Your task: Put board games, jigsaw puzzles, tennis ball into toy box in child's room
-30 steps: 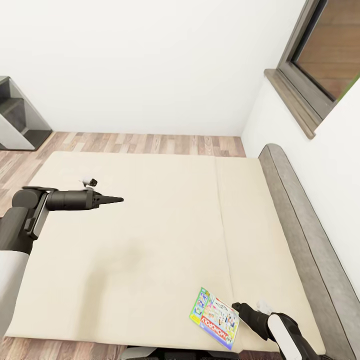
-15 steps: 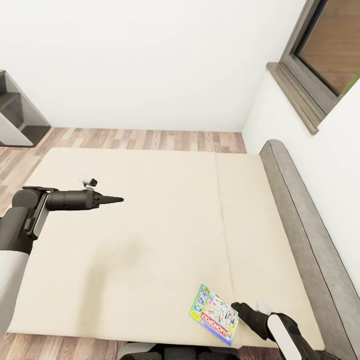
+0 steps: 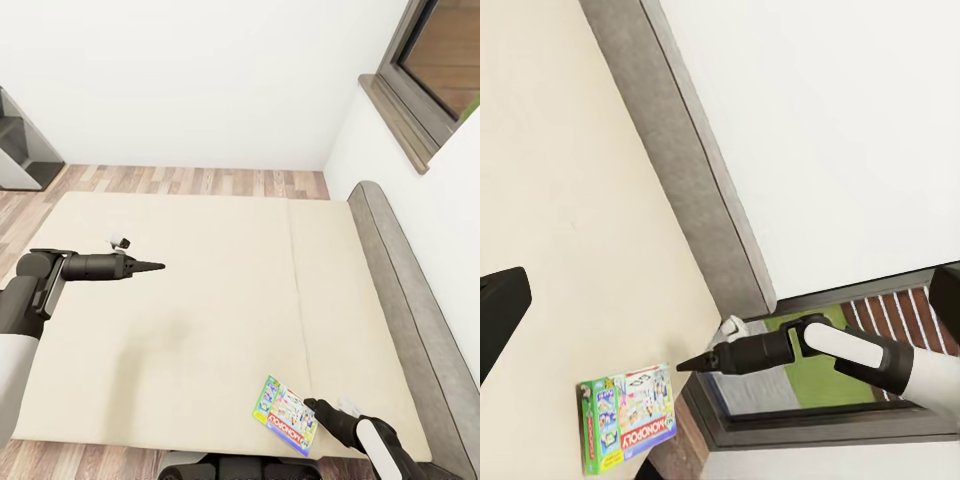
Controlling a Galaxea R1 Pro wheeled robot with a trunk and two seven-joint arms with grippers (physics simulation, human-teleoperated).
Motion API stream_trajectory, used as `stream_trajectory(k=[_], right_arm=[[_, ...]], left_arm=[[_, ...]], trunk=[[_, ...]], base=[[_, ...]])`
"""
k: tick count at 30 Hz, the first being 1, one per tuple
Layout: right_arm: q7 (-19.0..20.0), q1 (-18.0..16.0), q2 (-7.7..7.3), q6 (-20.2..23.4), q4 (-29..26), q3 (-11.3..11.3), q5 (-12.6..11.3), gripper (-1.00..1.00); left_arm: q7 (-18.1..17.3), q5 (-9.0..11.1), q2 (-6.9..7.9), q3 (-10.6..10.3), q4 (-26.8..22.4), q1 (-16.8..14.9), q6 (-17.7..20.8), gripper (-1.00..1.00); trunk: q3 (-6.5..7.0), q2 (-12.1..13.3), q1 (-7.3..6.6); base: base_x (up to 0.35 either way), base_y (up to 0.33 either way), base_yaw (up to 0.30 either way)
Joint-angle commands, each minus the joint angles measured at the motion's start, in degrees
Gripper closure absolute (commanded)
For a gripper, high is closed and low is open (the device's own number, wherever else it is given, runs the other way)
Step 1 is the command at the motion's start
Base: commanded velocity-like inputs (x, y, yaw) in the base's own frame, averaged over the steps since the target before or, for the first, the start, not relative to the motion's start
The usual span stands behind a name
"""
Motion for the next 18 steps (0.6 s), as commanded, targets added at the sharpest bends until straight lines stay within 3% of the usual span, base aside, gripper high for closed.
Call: stream_trajectory(k=[1, 18], right_arm=[[-0.03, -0.01, -0.01, -0.05, -0.11, 0.0, -0.56, -1.0], [0.79, -0.01, -0.03, -0.66, -0.12, -0.04, -0.54, -1.0]], left_arm=[[-0.22, -0.02, 0.0, -0.03, 0.0, -0.03, 0.61, -1.0], [-0.22, -0.01, -0.03, -0.01, 0.0, -0.03, 0.61, -1.0]], trunk=[[-0.16, -0.1, 0.03], [-1.53, -0.1, 0.03]], base=[[0.0, 0.0, 0.0], [0.0, 0.0, 0.0]])
